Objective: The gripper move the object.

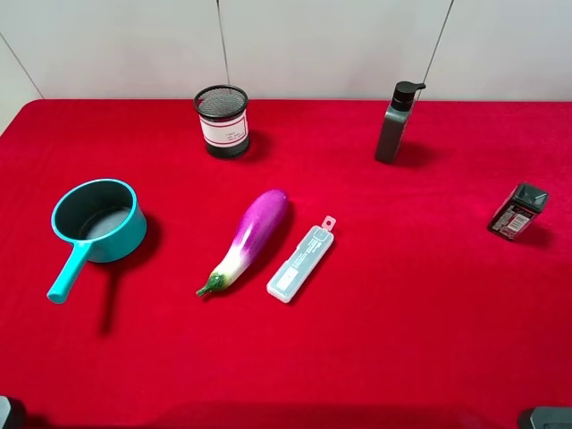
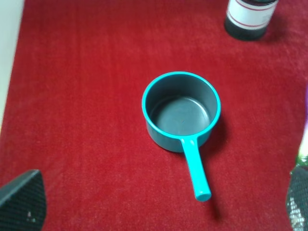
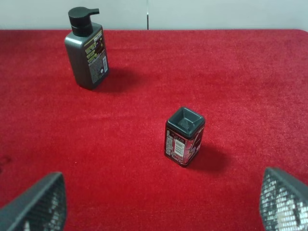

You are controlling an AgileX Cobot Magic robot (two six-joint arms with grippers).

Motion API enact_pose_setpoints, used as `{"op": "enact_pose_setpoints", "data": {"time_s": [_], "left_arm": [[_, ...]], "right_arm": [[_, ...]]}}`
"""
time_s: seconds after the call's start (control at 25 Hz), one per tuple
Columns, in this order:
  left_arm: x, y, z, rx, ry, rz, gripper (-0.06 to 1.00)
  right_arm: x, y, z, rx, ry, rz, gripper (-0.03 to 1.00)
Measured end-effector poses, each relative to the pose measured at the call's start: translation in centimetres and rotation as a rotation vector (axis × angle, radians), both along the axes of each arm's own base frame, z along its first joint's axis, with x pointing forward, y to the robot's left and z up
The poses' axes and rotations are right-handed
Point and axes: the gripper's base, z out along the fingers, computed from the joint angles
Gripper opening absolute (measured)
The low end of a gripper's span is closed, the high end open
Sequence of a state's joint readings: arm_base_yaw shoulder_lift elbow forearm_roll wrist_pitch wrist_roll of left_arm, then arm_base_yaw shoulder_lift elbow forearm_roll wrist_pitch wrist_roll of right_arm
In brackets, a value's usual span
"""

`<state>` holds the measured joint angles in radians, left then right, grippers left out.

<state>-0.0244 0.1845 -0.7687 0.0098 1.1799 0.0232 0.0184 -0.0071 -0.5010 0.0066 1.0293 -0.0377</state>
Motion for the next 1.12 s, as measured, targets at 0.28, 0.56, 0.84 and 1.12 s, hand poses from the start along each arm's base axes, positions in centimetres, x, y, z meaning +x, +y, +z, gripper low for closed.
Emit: {"op": "enact_pose_setpoints", "data": {"time_s": [0.28, 0.56, 0.84, 1.12], "left_arm": [[-1.7, 0.0, -1.6, 0.001, -0.063, 0.003, 0.99], [-1.7, -0.1, -4.2, -0.005, -0.051, -0.002, 1.00], [-0.2, -0.4, -6.4, -0.020, 0.001, -0.031, 1.00], [0.3, -0.5, -6.7, 0.021, -0.025, -0.060, 1.00]], "right_arm": [[0.0, 0.0, 0.0, 0.000, 0.000, 0.000, 0.61], [0.0, 0.0, 0.0, 0.000, 0.000, 0.000, 0.61], [0.0, 0.0, 0.0, 0.000, 0.000, 0.000, 0.61], [0.0, 0.0, 0.0, 0.000, 0.000, 0.000, 0.61]]}}
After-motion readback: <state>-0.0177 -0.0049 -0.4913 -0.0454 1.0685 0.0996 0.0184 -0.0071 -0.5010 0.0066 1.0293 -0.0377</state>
